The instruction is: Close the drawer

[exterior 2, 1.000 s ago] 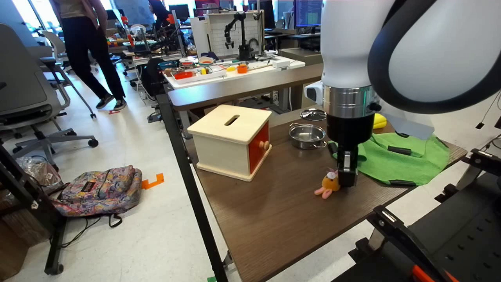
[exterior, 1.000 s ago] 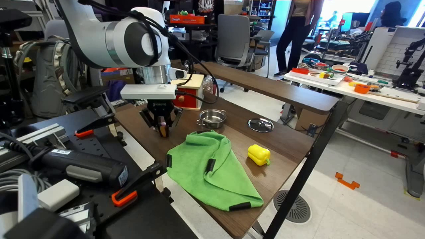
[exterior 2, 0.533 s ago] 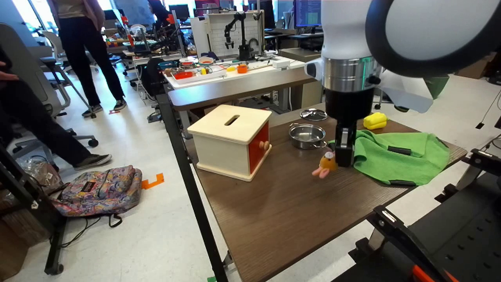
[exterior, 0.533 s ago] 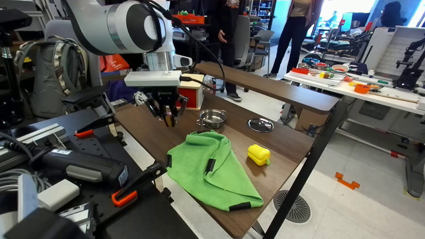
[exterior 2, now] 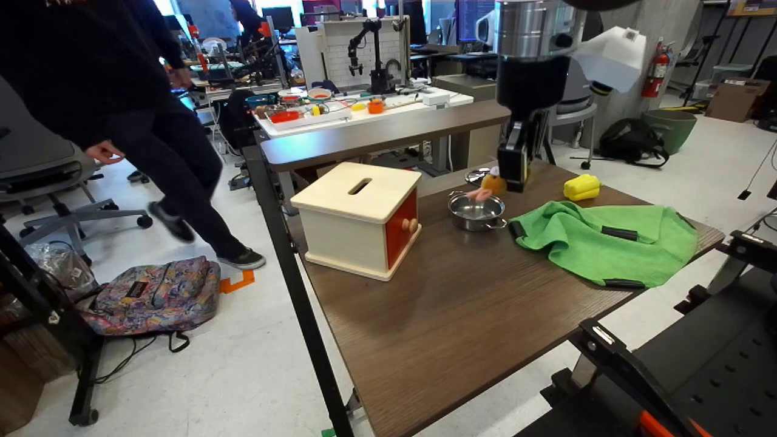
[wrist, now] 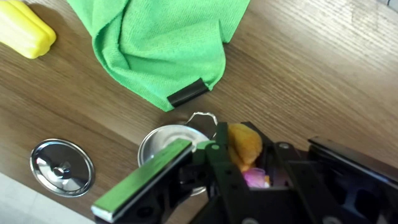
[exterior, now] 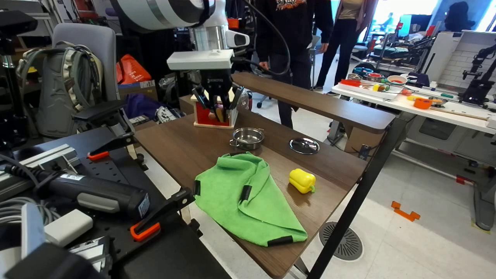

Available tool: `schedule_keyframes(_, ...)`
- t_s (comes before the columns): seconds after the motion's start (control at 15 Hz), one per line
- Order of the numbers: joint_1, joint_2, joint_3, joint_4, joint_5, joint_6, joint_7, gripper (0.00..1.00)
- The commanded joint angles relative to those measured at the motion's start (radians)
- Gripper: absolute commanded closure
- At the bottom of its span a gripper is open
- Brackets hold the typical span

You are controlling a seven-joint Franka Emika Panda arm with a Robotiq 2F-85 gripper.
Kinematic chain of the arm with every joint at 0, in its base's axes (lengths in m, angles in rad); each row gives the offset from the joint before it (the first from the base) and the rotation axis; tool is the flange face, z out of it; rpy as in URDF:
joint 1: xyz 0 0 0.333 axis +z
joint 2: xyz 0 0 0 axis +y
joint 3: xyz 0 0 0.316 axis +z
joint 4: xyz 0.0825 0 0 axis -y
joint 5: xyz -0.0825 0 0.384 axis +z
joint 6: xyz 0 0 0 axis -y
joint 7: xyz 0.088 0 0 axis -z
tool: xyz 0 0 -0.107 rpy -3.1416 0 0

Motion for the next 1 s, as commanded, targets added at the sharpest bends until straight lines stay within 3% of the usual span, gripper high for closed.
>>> schedule_keyframes(0.0,-0.031,0.038,0.018,0.103,0.038,-0.05,-0.001,0.95)
schedule_keyframes(0.93,-0.055,0.336,0.024,0.467,0.076,-0.204,-0.009,0.95)
